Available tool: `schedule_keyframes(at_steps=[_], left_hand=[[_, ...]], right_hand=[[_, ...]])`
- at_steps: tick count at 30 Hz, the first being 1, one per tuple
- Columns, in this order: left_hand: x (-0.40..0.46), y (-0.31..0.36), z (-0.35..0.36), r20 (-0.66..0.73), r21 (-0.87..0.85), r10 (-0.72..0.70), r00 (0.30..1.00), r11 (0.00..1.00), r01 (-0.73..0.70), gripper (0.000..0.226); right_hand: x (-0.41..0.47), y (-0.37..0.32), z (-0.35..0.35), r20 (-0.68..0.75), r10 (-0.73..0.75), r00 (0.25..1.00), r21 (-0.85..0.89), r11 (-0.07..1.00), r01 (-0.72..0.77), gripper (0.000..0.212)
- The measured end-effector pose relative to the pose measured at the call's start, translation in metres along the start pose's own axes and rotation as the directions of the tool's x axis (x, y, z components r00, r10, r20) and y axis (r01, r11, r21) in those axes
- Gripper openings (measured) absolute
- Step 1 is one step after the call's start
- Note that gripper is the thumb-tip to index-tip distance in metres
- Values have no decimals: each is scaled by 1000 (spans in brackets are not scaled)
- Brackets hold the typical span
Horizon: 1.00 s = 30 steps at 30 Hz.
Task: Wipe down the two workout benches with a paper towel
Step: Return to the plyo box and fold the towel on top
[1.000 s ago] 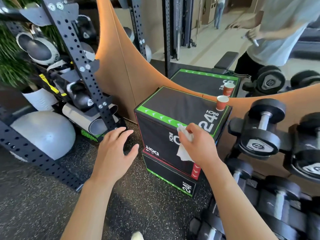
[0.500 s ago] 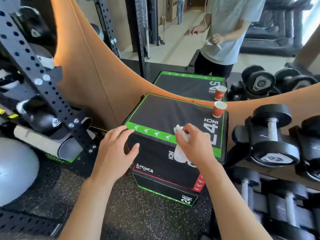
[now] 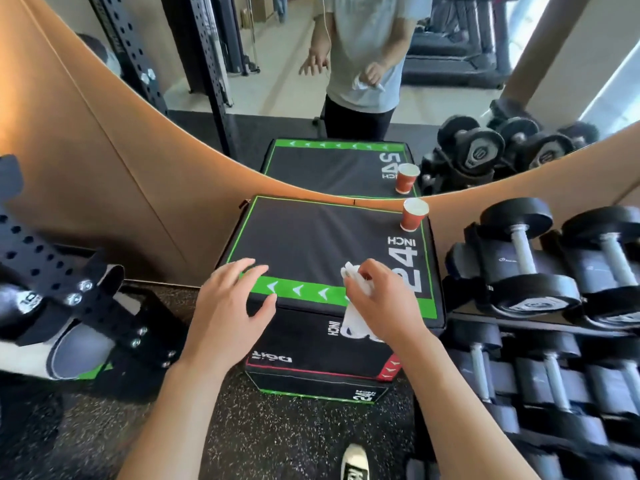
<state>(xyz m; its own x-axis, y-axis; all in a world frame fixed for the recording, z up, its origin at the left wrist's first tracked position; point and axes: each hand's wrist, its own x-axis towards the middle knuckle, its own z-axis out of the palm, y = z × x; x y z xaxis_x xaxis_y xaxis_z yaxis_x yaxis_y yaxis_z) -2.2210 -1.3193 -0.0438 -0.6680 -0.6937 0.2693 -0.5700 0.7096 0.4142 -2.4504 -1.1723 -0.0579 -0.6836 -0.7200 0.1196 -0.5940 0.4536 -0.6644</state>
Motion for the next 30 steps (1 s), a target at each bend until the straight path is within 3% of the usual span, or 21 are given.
schedule_keyframes(at_steps=[13, 22, 30], left_hand=[[104, 2, 62, 82, 11, 22, 996, 1000, -23, 51], [168, 7, 131, 176, 40, 0, 984, 999, -7, 56], [189, 7, 180, 267, 10, 19, 963, 1000, -23, 52]], right_hand=[[107, 65, 23, -11, -15, 1000, -50, 999, 15, 35], [181, 119, 54, 91, 22, 996, -40, 999, -19, 36], [187, 145, 95, 177, 21, 984, -80, 997, -7, 32]])
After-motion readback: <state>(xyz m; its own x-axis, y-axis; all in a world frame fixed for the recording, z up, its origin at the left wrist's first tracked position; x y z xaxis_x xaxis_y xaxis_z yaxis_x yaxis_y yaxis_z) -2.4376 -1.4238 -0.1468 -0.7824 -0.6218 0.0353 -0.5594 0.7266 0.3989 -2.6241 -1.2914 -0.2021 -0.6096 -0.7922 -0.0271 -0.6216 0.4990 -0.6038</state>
